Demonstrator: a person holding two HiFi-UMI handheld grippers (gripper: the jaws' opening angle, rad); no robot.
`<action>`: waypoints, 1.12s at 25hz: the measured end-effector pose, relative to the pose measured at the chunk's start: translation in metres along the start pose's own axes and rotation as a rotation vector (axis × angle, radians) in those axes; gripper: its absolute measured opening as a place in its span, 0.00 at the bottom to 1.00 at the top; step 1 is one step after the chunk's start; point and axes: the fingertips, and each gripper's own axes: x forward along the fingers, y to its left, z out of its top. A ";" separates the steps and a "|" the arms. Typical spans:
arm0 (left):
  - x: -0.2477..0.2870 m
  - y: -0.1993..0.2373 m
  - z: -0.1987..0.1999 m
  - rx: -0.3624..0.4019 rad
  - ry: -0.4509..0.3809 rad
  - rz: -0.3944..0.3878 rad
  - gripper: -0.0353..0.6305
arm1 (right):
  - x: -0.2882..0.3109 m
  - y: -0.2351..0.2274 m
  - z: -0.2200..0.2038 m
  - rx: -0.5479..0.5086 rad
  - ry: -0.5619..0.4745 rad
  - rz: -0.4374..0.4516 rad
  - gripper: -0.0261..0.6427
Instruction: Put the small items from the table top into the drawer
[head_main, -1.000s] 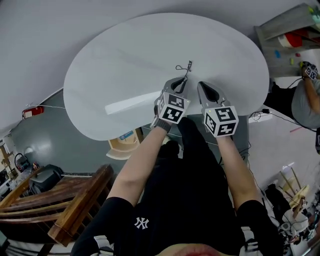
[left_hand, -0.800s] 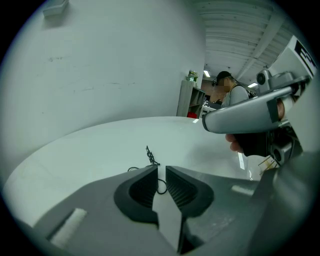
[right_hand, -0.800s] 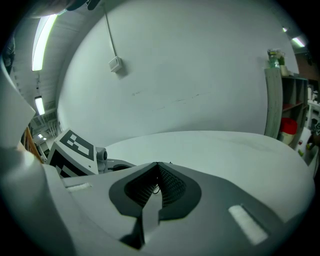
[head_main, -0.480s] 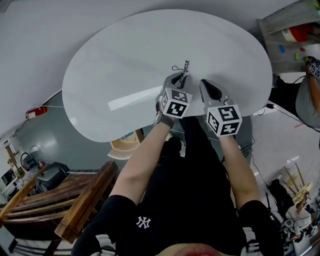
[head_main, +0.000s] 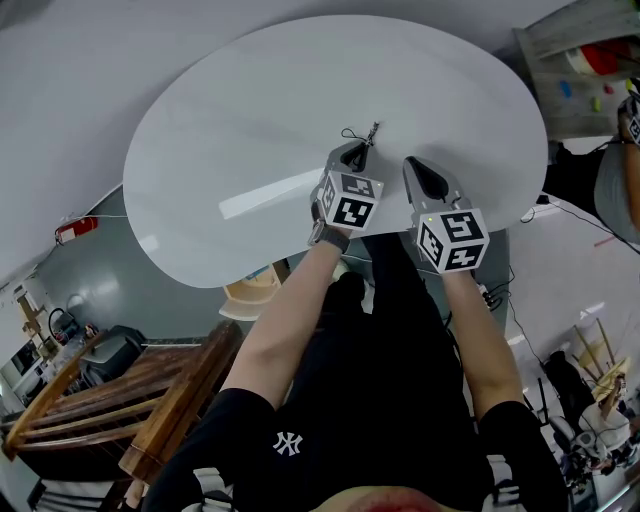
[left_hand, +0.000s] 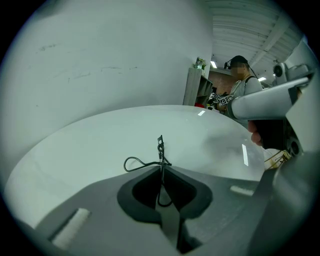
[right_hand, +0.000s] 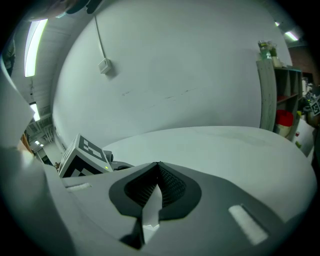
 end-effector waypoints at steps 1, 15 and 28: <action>-0.001 0.000 0.000 0.003 0.000 -0.001 0.08 | 0.001 0.000 0.000 0.000 -0.001 0.000 0.07; -0.070 0.009 -0.023 0.026 -0.078 -0.002 0.08 | 0.009 0.068 -0.003 -0.041 -0.012 0.063 0.07; -0.169 0.032 -0.080 0.033 -0.124 0.063 0.08 | 0.003 0.171 -0.019 -0.106 -0.027 0.143 0.07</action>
